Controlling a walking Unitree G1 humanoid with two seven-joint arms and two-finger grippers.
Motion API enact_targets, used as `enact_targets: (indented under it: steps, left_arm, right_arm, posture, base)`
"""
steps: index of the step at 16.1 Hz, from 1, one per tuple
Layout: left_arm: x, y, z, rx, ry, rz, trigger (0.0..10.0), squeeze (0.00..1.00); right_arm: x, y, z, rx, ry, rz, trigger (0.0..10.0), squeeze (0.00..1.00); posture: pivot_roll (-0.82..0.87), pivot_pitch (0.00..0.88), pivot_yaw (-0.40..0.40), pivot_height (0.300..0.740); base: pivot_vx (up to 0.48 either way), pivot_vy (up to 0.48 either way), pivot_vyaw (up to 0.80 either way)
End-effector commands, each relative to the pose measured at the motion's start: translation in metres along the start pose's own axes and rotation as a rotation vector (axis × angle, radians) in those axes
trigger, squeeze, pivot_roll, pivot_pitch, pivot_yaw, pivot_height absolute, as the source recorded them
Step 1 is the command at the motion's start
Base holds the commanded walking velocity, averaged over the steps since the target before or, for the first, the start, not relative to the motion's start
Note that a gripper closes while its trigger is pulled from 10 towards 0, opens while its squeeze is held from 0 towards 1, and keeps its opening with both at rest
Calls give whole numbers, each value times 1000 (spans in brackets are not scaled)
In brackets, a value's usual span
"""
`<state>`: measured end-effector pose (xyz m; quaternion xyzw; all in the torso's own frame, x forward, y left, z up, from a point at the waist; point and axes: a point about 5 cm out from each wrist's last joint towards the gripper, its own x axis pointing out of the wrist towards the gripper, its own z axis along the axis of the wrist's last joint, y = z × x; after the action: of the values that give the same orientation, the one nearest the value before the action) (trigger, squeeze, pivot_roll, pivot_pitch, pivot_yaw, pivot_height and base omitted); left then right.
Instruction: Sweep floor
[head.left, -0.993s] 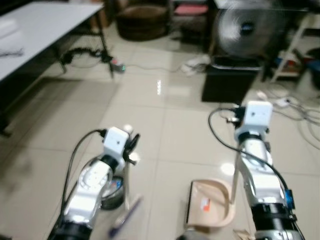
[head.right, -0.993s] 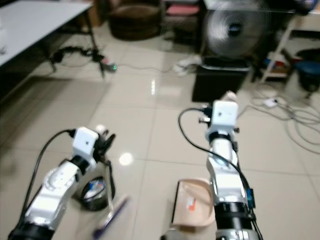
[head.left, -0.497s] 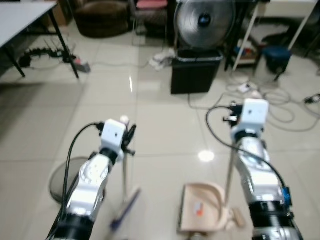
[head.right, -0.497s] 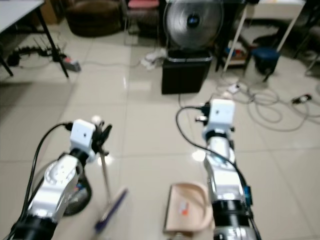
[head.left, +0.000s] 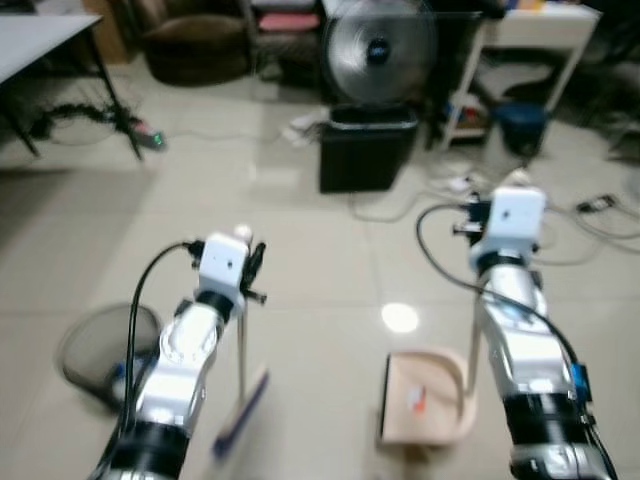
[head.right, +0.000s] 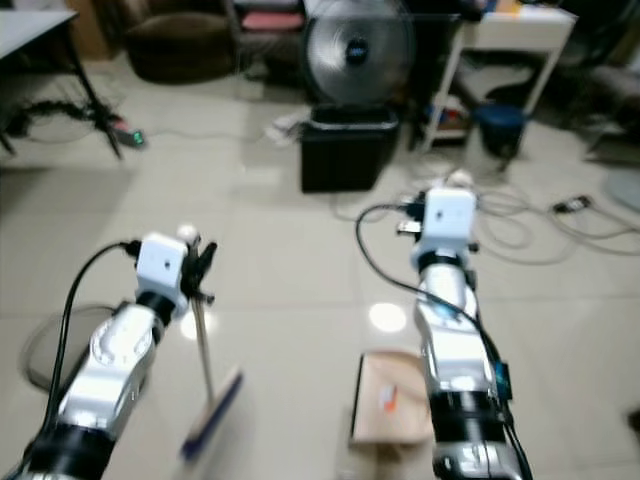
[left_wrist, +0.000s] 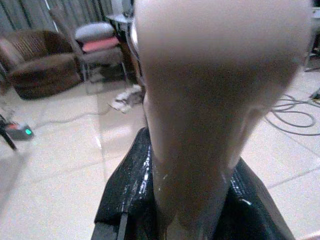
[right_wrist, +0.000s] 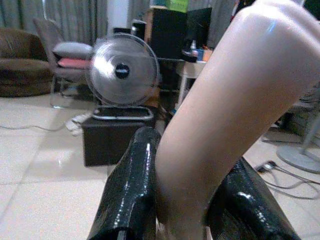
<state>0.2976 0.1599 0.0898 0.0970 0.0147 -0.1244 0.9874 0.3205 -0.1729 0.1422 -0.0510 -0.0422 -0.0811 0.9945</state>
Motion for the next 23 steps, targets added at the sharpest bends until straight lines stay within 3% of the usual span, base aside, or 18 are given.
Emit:
enact_targets:
  steps: [1,10,13,23]
  left_arm:
    - [5,3,12,21,-46,13,10000,0]
    - [7,0,14,37,-49,10,10000,0]
    - [9,-1,10,-40,-8,8,10000,0]
    - [14,13,31,1,-135,114,10000,0]
  right_arm:
    - [0,8,13,54,-61,34,10000,0]
    - [-4,13,12,102,-67,73,10000,0]
    - [-4,14,12,105,-69,79,10000,0]
    - [-3,12,10,138,-57,70,10000,0]
  posture:
    - [-64,0,13,740]
    - [-63,0,14,740]
    - [-63,0,16,740]
    - [-68,0,14,740]
  base:
    - [0,-469,0]
    - [0,-470,0]
    - [0,303,0]
    - [61,48,-58]
